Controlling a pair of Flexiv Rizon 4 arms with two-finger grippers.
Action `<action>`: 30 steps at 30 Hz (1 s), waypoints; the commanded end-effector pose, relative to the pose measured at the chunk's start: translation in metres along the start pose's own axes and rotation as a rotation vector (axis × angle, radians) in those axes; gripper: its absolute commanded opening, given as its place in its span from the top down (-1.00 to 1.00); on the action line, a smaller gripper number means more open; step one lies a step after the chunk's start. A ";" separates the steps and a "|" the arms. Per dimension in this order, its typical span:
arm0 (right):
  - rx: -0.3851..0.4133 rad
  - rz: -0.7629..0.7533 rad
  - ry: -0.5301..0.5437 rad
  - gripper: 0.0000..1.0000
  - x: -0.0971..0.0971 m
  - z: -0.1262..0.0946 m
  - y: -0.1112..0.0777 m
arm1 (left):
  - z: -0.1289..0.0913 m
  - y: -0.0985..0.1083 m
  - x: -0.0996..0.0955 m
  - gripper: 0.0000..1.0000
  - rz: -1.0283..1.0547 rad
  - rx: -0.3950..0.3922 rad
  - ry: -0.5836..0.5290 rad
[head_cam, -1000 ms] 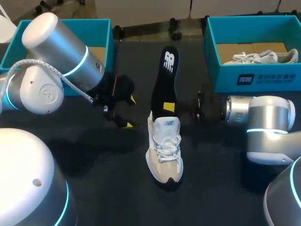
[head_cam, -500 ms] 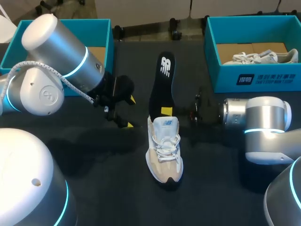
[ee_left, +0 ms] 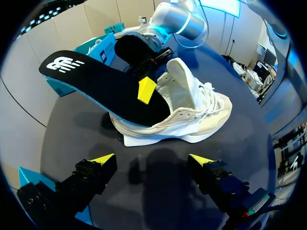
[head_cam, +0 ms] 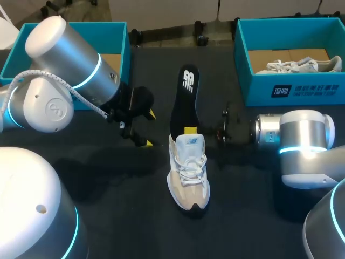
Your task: Take the shoe out of the shoebox, open the shoe tongue, remove and reinsert the insole, then place the shoe into the shoebox
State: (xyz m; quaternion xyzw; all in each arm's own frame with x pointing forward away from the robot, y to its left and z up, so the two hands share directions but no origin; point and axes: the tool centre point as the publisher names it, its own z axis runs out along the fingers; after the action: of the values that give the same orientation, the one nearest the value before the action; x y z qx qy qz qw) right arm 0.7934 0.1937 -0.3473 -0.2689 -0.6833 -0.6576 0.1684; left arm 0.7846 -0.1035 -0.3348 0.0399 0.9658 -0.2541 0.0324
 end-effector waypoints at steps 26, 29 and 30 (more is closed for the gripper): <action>-0.007 -0.082 -0.046 0.44 0.010 0.003 0.014 | 0.001 0.000 0.001 -1.00 0.000 -0.001 -0.002; -0.003 -0.095 -0.047 0.46 0.009 0.003 0.018 | 0.001 0.000 0.001 -1.00 0.000 -0.001 -0.002; -0.002 -0.099 -0.048 0.46 0.008 0.004 0.020 | 0.001 0.000 0.001 -1.00 0.000 -0.001 -0.002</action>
State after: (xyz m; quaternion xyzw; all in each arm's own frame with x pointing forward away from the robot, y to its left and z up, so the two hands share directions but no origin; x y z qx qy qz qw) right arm 0.7964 0.1963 -0.3283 -0.2507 -0.6967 -0.6615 0.1192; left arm 0.7846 -0.1035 -0.3349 0.0399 0.9658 -0.2540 0.0324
